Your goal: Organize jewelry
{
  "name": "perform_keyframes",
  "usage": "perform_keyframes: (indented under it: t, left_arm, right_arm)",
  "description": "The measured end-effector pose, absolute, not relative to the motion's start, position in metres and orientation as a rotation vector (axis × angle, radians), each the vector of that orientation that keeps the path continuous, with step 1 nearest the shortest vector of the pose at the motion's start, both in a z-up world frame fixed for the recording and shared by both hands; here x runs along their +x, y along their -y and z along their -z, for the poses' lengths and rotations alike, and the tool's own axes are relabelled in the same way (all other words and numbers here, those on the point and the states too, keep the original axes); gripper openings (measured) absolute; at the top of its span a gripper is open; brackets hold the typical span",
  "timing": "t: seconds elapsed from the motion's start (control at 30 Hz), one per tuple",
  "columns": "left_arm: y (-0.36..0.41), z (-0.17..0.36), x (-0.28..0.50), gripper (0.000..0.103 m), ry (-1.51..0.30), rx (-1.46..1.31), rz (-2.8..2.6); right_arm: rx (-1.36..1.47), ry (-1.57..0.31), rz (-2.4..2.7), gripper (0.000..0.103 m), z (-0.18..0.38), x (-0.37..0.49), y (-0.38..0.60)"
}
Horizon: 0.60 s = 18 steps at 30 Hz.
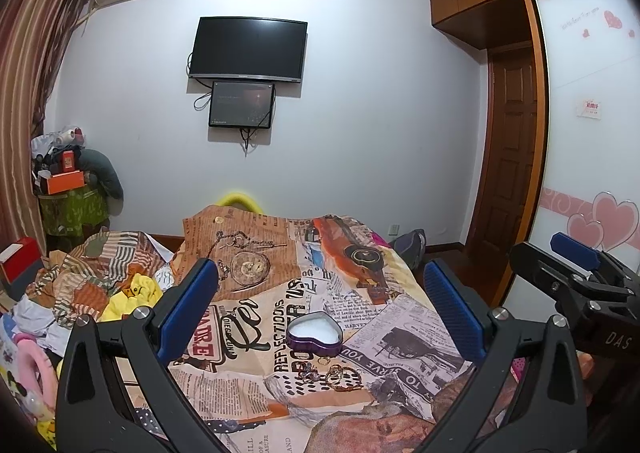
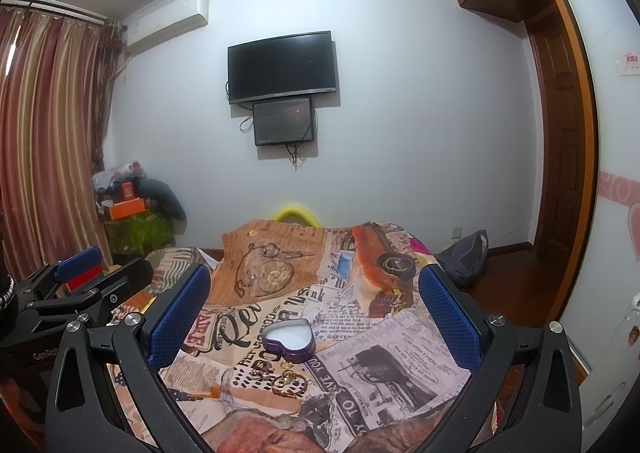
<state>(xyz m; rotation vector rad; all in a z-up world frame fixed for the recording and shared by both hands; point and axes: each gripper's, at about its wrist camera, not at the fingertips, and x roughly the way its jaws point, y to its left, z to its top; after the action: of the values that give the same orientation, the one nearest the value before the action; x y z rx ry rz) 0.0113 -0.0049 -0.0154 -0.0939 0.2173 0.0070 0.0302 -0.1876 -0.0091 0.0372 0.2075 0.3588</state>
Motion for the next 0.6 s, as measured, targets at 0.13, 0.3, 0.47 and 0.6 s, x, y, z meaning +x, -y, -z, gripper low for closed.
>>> perform_keyframes:
  t: [0.13, 0.3, 0.47, 0.6]
  left_arm:
    - [0.0034, 0.0155, 0.0094, 0.103, -0.219, -0.096, -0.005]
    - [0.0005, 0.0156, 0.0119, 0.103, -0.227, -0.103, -0.004]
    - [0.0001, 0.0153, 0.0143, 0.103, -0.232, -0.104, -0.004]
    - [0.0011, 0.0155, 0.0161, 0.103, -0.235, -0.104, -0.004]
  right_arm:
    - [0.037, -0.208, -0.359, 0.103, 0.0082, 0.0298, 0.1878]
    - [0.039, -0.208, -0.359, 0.103, 0.008, 0.0297, 0.1878]
    - [0.039, -0.208, -0.36, 0.103, 0.0081, 0.0291, 0.187]
    - [0.04, -0.21, -0.361, 0.103, 0.0083, 0.0292, 0.1869]
